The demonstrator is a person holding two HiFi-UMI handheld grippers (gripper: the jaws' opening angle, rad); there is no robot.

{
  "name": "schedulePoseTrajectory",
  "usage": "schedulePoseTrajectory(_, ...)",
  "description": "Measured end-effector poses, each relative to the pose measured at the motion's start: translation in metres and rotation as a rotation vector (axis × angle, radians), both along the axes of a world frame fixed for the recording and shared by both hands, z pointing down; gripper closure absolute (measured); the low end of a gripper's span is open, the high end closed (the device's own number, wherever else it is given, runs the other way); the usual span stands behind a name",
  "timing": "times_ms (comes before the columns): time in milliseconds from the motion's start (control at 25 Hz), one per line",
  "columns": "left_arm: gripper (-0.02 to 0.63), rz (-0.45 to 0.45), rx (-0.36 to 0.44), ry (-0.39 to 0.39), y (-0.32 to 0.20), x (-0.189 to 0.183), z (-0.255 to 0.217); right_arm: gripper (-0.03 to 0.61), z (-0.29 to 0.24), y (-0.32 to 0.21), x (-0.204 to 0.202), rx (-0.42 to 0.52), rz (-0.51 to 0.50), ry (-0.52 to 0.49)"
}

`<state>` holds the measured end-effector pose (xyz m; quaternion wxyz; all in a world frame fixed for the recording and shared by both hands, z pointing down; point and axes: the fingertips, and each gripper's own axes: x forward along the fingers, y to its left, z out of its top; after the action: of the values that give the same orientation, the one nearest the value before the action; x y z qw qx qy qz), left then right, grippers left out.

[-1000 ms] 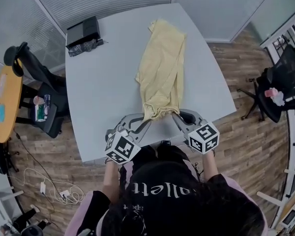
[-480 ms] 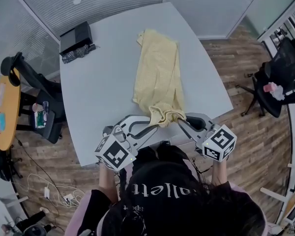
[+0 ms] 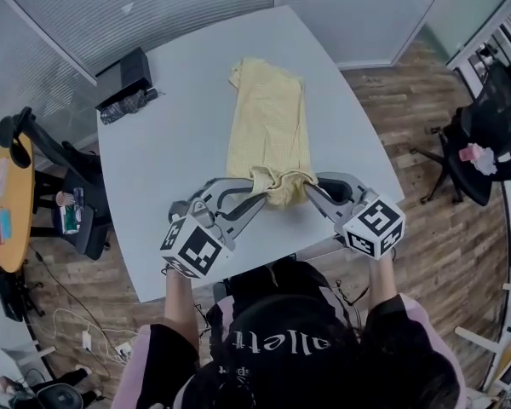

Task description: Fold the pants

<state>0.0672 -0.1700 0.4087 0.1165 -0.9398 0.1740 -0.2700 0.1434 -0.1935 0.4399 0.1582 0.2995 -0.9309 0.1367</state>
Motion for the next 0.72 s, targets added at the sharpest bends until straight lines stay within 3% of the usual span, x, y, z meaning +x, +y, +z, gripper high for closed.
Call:
schedulePoseTrajectory(320, 0.552, -0.067, 0.036, -0.074, -0.096, -0.007, 0.002, 0.534, 0.005, -0.090, 0.007, 0.050, -0.042, 0.029)
schedulePoseTrajectory(560, 0.552, -0.065, 0.056, -0.150, -0.169, 0.013, 0.016, 0.532, 0.020, -0.171, 0.018, 0.056, -0.018, 0.068)
schedulePoseTrajectory(720, 0.552, -0.194, 0.053, -0.209, -0.230, 0.011, 0.042, 0.532, 0.047, -0.227, 0.016, 0.025, 0.061, 0.057)
